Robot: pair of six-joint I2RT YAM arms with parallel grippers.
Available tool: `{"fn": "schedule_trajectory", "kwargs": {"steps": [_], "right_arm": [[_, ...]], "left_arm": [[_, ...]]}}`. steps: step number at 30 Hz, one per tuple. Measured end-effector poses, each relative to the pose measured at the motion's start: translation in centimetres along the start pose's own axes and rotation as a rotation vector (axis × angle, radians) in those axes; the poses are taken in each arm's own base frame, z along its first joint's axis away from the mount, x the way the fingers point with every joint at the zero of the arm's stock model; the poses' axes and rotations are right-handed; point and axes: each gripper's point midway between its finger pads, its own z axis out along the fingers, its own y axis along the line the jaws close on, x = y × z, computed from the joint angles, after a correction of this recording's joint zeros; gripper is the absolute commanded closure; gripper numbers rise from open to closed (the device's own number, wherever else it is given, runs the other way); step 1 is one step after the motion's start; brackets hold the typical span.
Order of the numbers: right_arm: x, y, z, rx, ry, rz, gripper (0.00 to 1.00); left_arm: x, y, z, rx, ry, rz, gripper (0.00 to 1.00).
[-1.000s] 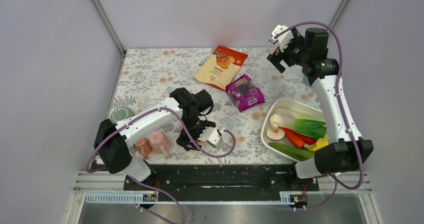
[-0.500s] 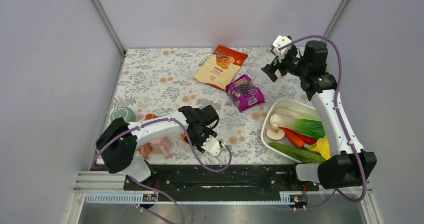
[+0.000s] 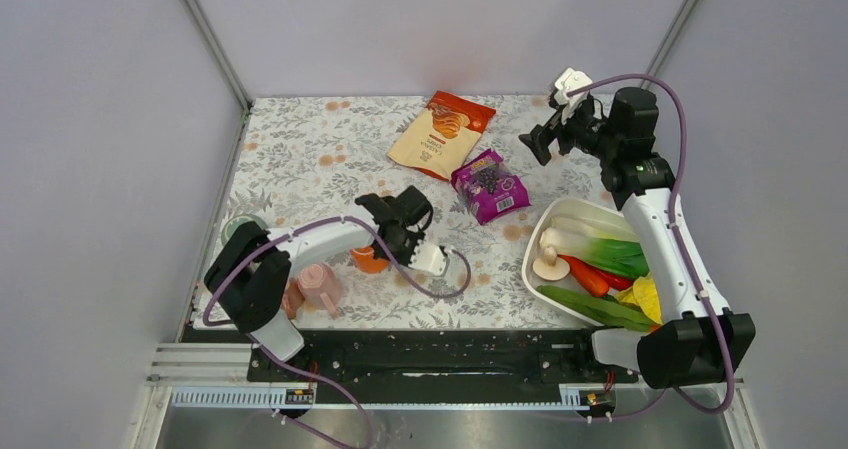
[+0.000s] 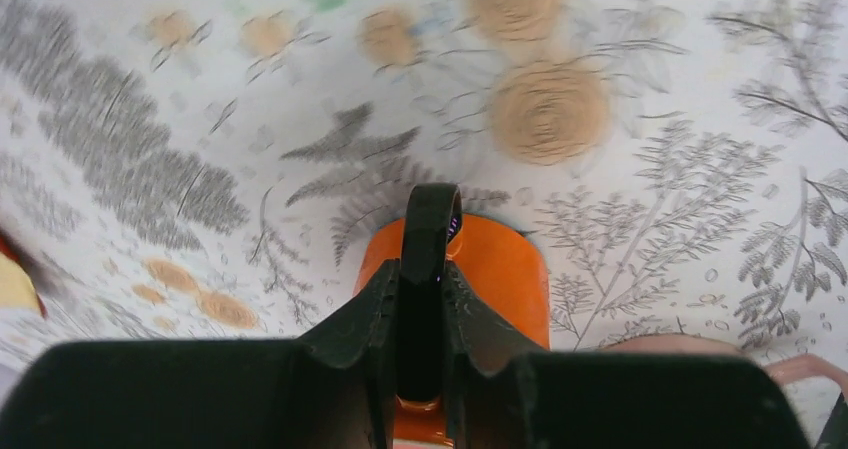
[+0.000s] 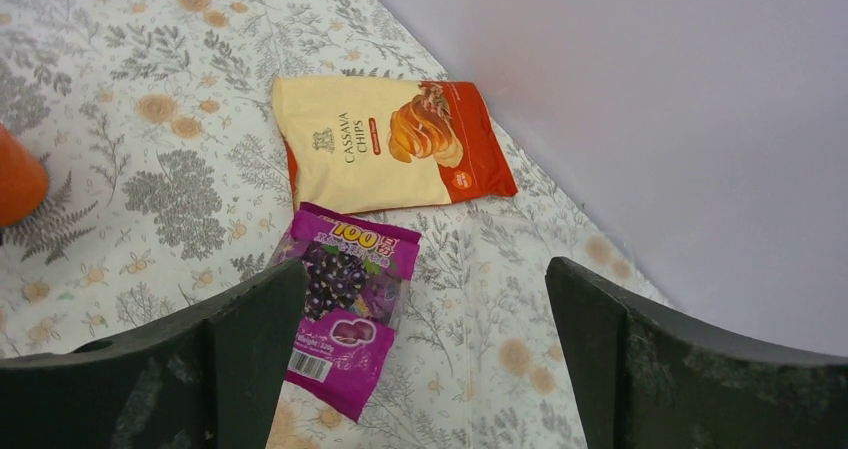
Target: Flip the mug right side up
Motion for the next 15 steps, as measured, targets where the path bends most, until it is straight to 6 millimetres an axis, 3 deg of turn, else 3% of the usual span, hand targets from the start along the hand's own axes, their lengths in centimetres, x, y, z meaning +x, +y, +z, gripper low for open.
{"fn": "schedule_trajectory", "kwargs": {"steps": [6,10,12,15], "right_arm": [[-0.5,-1.0,0.1,0.104,-0.023,0.256,0.0],[0.3,0.4,1.4,0.099,-0.085,0.481,0.0],[1.8,2.4,2.5,0.066,-0.077,0.571,0.0],[3.2,7.8,5.0,-0.043,-0.043,0.645,0.01]], "left_arm": [[1.7,5.2,-2.2,-0.108,-0.18,-0.396,1.0],[3.5,9.0,-4.5,-0.194,-0.361,-0.704,1.0],[4.4,9.9,-5.5,-0.198,-0.448,-0.837,1.0],[5.4,10.9,-6.9,-0.177,-0.595,-1.019,1.0]]}}
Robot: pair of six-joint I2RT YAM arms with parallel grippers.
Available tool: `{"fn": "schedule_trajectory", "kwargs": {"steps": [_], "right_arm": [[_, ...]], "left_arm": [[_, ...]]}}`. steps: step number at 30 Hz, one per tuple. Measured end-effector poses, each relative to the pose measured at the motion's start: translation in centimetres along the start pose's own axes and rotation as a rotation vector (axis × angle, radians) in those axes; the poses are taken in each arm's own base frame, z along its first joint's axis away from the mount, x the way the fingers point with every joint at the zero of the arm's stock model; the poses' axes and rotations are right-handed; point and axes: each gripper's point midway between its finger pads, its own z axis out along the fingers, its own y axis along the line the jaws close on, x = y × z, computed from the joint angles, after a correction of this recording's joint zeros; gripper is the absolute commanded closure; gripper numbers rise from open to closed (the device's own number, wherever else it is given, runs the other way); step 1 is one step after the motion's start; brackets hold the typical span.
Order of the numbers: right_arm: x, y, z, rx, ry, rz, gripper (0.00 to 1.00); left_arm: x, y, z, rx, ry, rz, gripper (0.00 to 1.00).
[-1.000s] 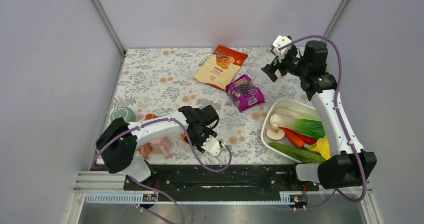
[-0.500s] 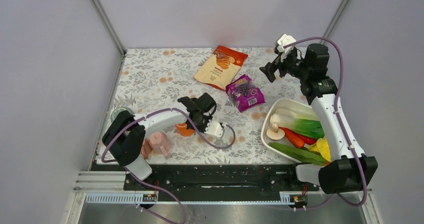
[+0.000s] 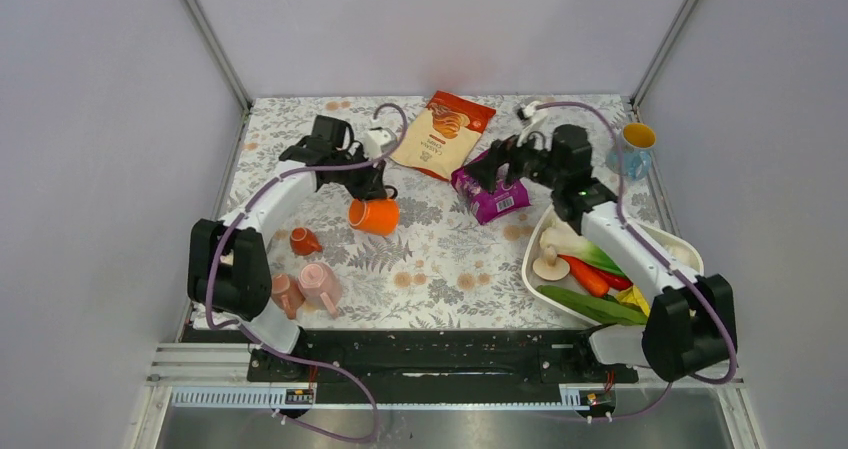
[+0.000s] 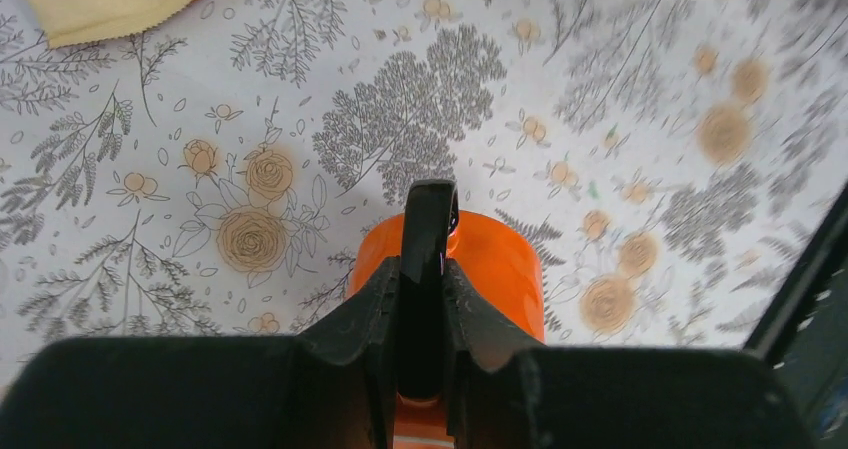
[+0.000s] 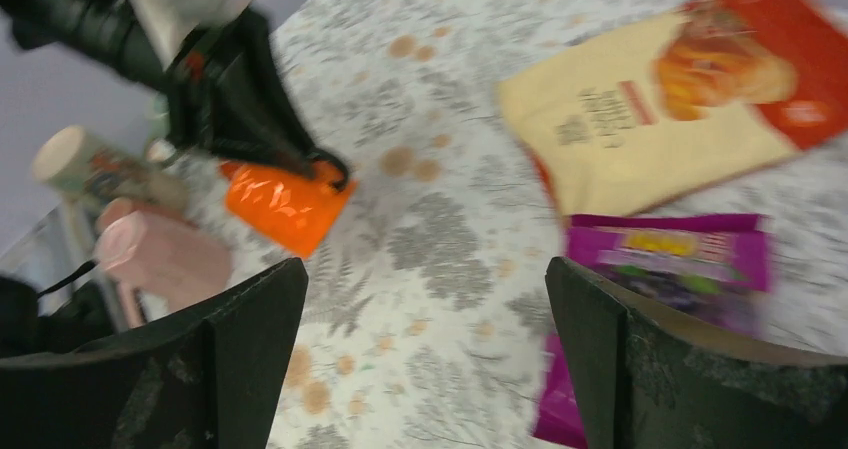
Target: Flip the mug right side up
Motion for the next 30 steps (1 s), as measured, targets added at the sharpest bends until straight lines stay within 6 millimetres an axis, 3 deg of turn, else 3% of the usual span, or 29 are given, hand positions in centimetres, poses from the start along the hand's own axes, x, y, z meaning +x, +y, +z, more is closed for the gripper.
{"fn": "schedule_trajectory", "kwargs": {"steps": [4,8,14,20,23,25,26,27,30], "right_arm": [[4.1,7.2,3.7,-0.213,0.076,0.027,0.0],[7.2,11.8,6.1,-0.365,0.138,0.048,0.03],[9.5,14.1,8.7,-0.458,0.207,0.111,0.12],[7.9,17.3,8.5,-0.614,0.186,0.135,0.48],[7.9,18.5,8.4,-0.688,0.193,0.201,0.73],[8.0,19.1,8.3,-0.732,0.212,0.259,1.0],[7.8,19.4,8.2,-0.761,0.205,0.269,1.0],[7.2,19.7,8.0,-0.788,0.185,0.266,1.0],[6.2,19.8,7.5,-0.8,0.167,0.251,1.0]], "left_arm": [[-1.6,0.9,-1.3,0.05,-0.13,-0.185,1.0],[-3.7,-0.2,-2.0,0.129,-0.202,-0.257,1.0],[-7.7,-2.6,-4.5,0.244,-0.304,-0.292,1.0],[-10.2,-3.8,-6.8,0.285,-0.373,-0.268,1.0],[-11.3,-3.5,-7.6,0.281,-0.402,-0.262,1.0],[-11.6,-3.2,-7.8,0.275,-0.417,-0.252,1.0],[-11.7,-3.0,-7.9,0.269,-0.422,-0.246,1.0],[-11.6,-2.7,-8.0,0.258,-0.424,-0.247,0.95],[-11.5,-2.2,-8.2,0.242,-0.427,-0.246,0.5]]}}
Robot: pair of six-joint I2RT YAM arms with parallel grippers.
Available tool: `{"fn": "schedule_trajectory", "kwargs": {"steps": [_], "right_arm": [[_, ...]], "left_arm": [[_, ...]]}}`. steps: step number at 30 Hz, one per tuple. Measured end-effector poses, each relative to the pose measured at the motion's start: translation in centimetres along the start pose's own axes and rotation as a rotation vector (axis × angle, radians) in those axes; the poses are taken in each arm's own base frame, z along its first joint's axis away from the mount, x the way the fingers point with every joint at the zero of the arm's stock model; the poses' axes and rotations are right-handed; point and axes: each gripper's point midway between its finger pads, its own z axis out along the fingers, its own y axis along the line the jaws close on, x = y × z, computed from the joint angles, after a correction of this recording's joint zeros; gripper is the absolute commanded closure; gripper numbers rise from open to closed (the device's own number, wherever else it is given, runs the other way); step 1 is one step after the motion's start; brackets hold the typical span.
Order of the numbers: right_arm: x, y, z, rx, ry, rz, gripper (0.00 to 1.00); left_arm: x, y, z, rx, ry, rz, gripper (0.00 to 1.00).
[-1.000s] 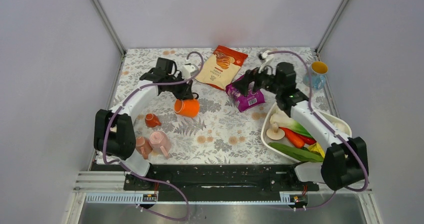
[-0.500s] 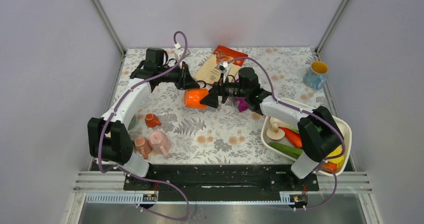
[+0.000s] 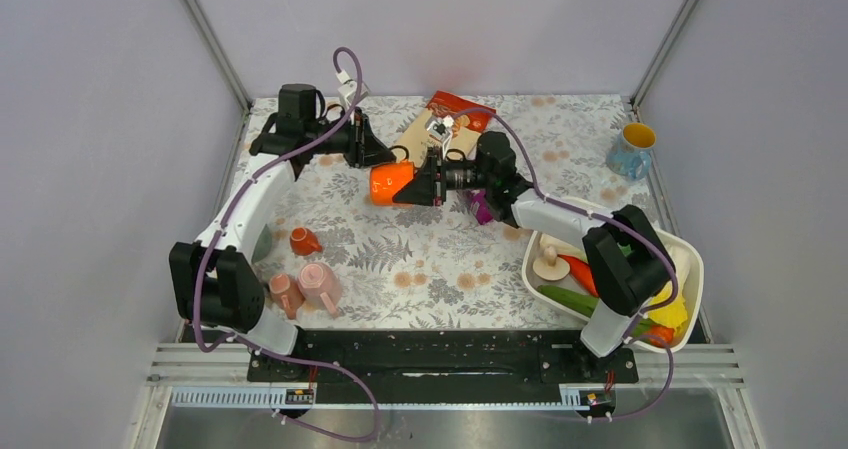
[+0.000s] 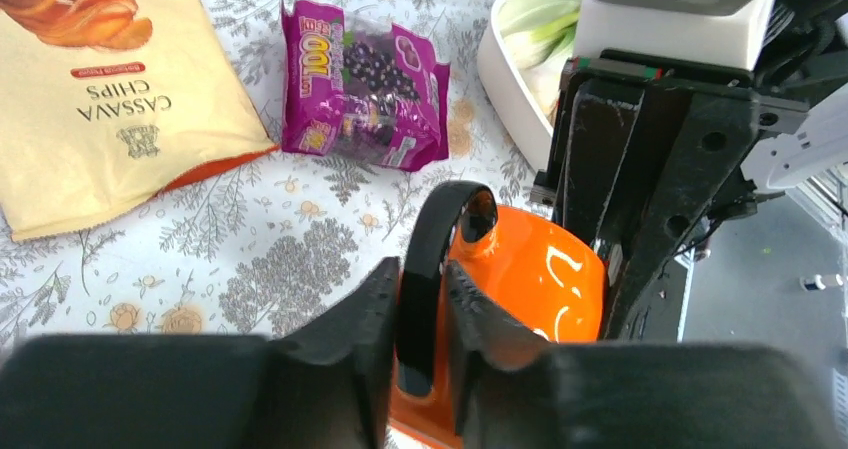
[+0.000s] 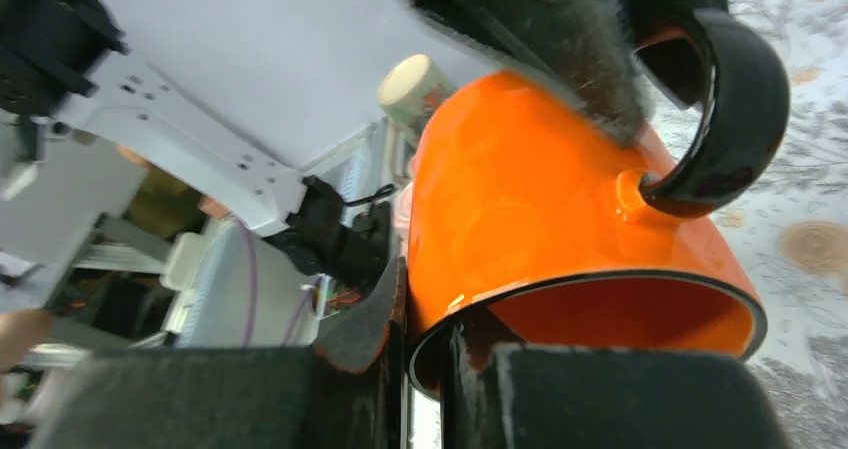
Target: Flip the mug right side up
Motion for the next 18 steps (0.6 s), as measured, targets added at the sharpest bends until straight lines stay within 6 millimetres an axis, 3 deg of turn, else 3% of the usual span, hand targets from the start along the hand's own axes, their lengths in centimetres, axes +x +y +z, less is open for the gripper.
{"fn": "schedule_trajectory", "kwargs": {"steps": [2,3,6,9,11,13,17,18], "right_arm": [[0.1,-0.4,-0.4,0.034,0.024,-0.035,1.0],[0.3,-0.8,-0.7,0.072,0.049,-0.047,1.0],[-0.7,-3.5,-2.3,0.241,0.096,-0.076,1.0],[-4.4,-7.5,-6.5,0.509,0.09,-0.072,1.0],[-7.5,-10.0,-10.8,0.7,0.056,-0.054,1.0],[-11.0,-12.6,-16.5,0.896,-0.001,-0.016,1.0],[-14.9,-17.9,-26.7,1.194,-0.079,0.105,1.0],[-15.1,-19.0,-27.4,1.23,-0.076,0.129,1.0]], "left_arm": [[0.0,0.1,0.0,-0.006,0.002,0.01,0.15],[0.1,0.1,-0.1,-0.011,0.005,0.007,0.03],[0.5,1.0,-0.9,-0.053,0.013,-0.013,0.01],[0.5,3.0,-2.7,-0.144,0.004,-0.026,0.01],[0.5,4.5,-4.0,-0.22,0.003,-0.028,0.01],[0.4,5.8,-5.2,-0.293,0.003,-0.017,0.01],[0.7,6.9,-6.1,-0.366,0.022,0.02,0.01],[0.8,7.0,-6.2,-0.375,0.026,0.025,0.01]]}}
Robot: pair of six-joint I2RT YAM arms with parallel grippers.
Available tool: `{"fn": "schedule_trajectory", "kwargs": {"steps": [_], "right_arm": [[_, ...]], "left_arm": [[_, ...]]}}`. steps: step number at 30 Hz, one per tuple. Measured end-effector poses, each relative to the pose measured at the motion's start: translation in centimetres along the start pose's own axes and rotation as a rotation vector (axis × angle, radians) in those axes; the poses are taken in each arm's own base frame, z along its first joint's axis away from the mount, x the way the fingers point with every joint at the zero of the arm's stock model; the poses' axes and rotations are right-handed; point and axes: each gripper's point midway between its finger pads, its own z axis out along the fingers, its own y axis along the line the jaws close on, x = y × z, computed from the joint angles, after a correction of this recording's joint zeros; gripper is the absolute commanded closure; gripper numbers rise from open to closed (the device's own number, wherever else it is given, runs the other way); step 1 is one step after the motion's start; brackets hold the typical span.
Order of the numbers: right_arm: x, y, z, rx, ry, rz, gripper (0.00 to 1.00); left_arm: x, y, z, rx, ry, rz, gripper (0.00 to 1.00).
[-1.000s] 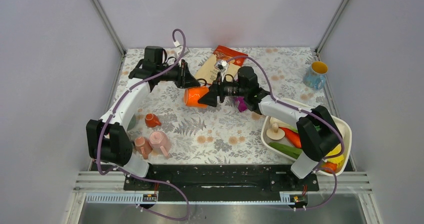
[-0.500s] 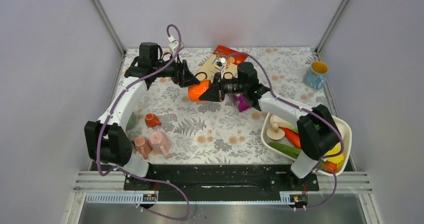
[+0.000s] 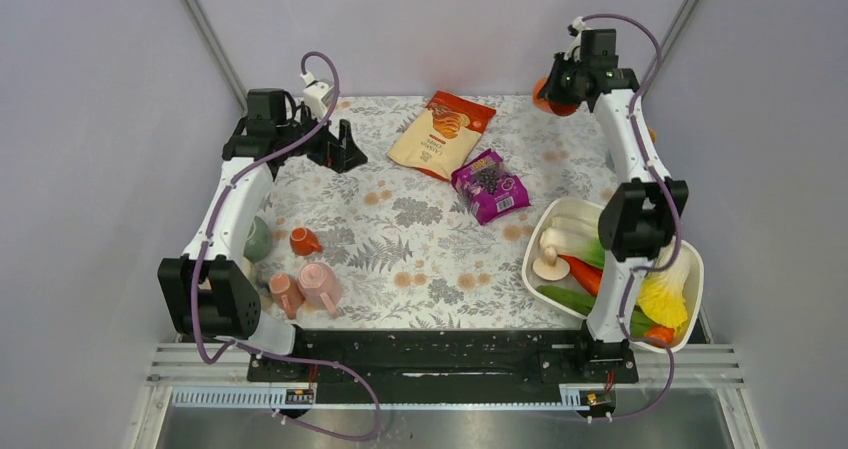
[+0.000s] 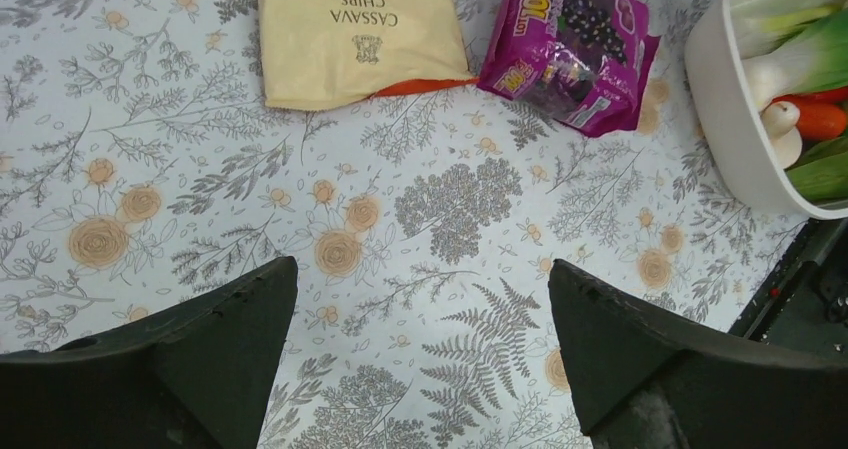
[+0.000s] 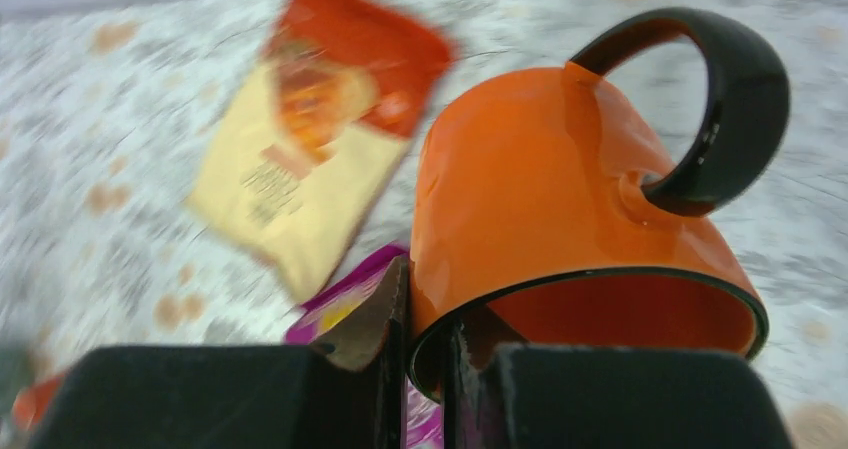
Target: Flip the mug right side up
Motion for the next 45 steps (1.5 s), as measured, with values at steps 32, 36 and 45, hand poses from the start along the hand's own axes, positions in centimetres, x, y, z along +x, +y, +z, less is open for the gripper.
{"fn": "schedule_trajectory", "kwargs": {"steps": [32,36,45], "right_arm": [[8.3,-24.6,6.8,0.588,0.284,0.358,0.74],[8.2,-24.6,7.1,0.578,0.275,0.362,0.6],[7.8,-24.9,7.5,0.569,0.255,0.364,0.46]], "left_arm": [[4.8,1.6,1.3,-0.022,0.115,0.01,0.01],[4.8,1.6,1.3,-0.021,0.116,0.013,0.01],[4.9,1.6,1.3,-0.02,0.119,0.017,0.01]]}}
